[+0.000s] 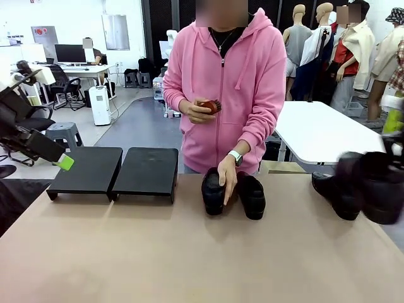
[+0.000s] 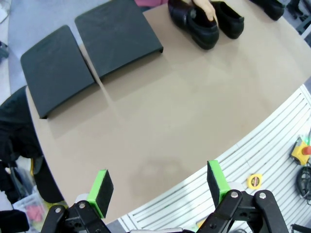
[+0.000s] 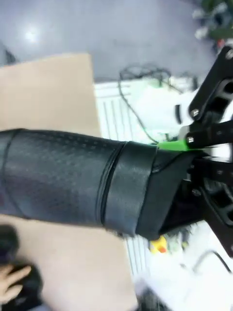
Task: Organize the shoes by placing them on the stand.
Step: Pick up one Shoe and place it in the middle of the table.
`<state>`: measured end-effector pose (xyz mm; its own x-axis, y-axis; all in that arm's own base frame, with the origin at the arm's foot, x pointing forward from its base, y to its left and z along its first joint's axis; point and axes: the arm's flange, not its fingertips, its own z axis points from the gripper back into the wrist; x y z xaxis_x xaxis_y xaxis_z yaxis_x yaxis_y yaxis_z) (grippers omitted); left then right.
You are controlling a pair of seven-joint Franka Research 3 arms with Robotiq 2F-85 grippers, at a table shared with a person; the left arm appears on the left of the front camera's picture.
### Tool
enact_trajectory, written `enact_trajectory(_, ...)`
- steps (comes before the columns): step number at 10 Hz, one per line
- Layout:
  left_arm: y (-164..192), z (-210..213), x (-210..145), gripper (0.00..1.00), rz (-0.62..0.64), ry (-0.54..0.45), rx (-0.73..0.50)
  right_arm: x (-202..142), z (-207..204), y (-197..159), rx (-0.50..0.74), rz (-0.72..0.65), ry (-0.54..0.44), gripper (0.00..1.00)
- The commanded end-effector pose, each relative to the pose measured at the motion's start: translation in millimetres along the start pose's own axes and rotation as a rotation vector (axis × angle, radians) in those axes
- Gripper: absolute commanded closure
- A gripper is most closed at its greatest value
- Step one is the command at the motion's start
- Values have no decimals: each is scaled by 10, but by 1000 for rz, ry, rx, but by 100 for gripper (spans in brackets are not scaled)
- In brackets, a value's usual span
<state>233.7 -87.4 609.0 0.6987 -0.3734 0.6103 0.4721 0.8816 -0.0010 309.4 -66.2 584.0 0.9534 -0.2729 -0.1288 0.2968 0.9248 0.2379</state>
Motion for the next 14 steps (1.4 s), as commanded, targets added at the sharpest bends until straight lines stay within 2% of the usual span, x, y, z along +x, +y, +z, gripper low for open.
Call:
enact_trajectory(1, 11, -8, -10, 0, -9, -4, -12, -68, -74, -411, 130, -88, -3, 100)
enact_trajectory(2, 11, -8, -10, 0, -9, -4, -12, -99, -112, -392, 133, -101, -50, 100)
enact_trajectory(3, 11, -8, -10, 0, -9, -4, -12, -127, -138, -190, 115, -82, -86, 100)
enact_trajectory(4, 11, -8, -10, 0, -9, -4, -12, -162, -171, 129, 83, -36, -113, 100)
enact_trajectory(6, 11, -8, -10, 0, -9, -4, -12, -289, -359, 1077, -10, 165, -168, 100)
enact_trajectory(7, 11, -8, -10, 0, -9, -4, -12, -344, -581, 1681, 3, 282, -164, 100)
enact_trajectory(8, 11, -8, -10, 0, -9, -4, -12, -383, -844, 2217, -5, 330, -144, 100)
enact_trajectory(9, 11, -8, -10, 0, -9, -4, -12, -429, -1118, 2678, -11, 432, -96, 100)
enact_trajectory(10, 11, -8, -10, 0, -9, -4, -12, -427, -1392, 3085, -2, 476, -65, 100)
enact_trajectory(12, 11, -8, -10, 0, -9, -4, -12, -343, -2067, 3714, 71, 532, 13, 100)
enact_trajectory(14, 11, -8, -10, 0, -9, -4, -12, -269, -2663, 3999, 49, 503, 35, 100)
